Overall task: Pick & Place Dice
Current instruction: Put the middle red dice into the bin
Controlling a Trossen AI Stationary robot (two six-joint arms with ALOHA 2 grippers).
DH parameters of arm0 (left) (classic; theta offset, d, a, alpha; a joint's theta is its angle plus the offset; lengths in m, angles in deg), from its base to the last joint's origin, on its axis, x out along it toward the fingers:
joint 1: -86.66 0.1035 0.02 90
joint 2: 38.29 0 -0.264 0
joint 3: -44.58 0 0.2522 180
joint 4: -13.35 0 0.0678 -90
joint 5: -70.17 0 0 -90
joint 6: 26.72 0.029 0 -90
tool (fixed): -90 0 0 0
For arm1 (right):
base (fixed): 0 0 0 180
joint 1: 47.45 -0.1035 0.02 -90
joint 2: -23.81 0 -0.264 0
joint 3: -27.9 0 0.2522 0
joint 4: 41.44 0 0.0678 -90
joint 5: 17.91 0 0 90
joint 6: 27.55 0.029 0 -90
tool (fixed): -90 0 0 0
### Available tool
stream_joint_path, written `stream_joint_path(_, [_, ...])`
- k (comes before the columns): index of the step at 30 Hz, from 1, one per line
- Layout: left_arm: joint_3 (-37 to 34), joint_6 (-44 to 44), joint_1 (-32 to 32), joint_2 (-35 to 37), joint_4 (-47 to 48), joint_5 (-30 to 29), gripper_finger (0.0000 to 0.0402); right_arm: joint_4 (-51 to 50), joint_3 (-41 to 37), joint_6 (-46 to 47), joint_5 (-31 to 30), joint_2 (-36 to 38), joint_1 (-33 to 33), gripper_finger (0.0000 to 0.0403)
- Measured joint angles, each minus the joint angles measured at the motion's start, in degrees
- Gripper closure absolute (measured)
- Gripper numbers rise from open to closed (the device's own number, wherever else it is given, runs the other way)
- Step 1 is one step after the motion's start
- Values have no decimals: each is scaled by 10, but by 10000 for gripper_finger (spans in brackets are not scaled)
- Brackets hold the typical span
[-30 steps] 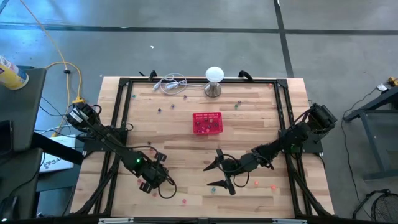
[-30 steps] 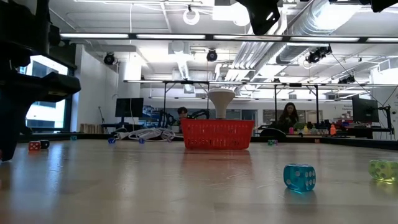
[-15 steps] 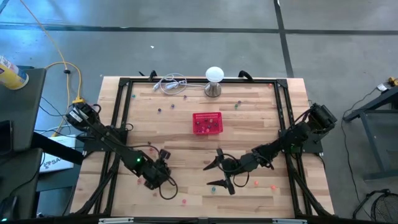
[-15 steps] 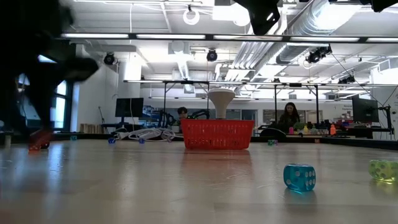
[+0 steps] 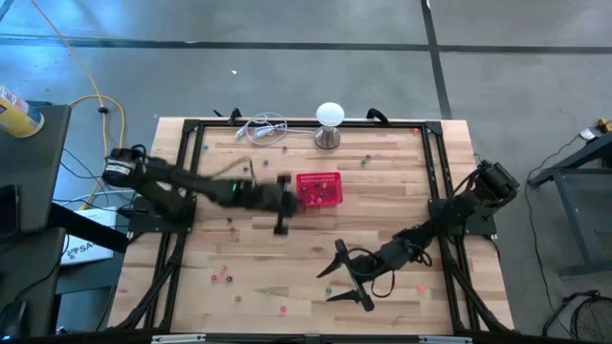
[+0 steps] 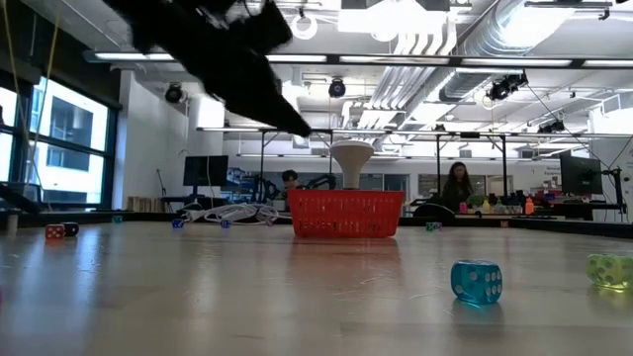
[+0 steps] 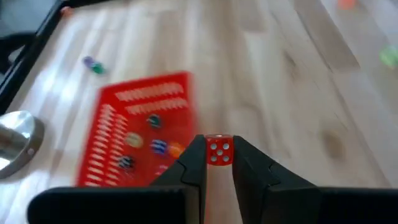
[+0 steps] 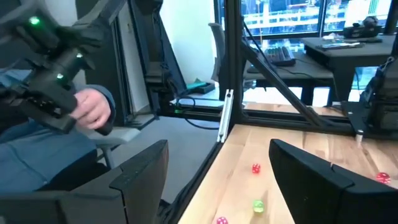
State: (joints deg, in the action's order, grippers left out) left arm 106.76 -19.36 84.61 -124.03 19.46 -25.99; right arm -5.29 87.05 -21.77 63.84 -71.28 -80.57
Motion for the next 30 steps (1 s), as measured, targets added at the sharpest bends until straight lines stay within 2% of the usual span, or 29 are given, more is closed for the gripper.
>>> stream_joint_path(2, [0,-12,52,-10,-27,50,359,0,0,0,-8,0,-1,133])
stream_joint_path(4, [0,-14,89,-22,-36,76,359,-3,0,0,-8,0,1,133])
stream_joint_path(10, [0,-96,151,-61,-49,89,351,-13,0,0,-8,0,6,133])
stream_joint_path(16, [0,-105,152,-70,-68,81,248,-17,0,3,-40,0,6,133])
stream_joint_path(20, [0,-117,138,-69,-93,67,199,-17,0,2,-51,0,6,133])
stream_joint_path(23, [0,-99,128,-69,-97,61,179,-20,0,2,-52,0,7,133])
stream_joint_path(27, [0,-110,119,-69,-96,61,174,-33,0,2,-58,0,7,133])
stream_joint_path(30, [0,-116,113,-69,-96,60,173,-56,0,2,-145,0,6,133])
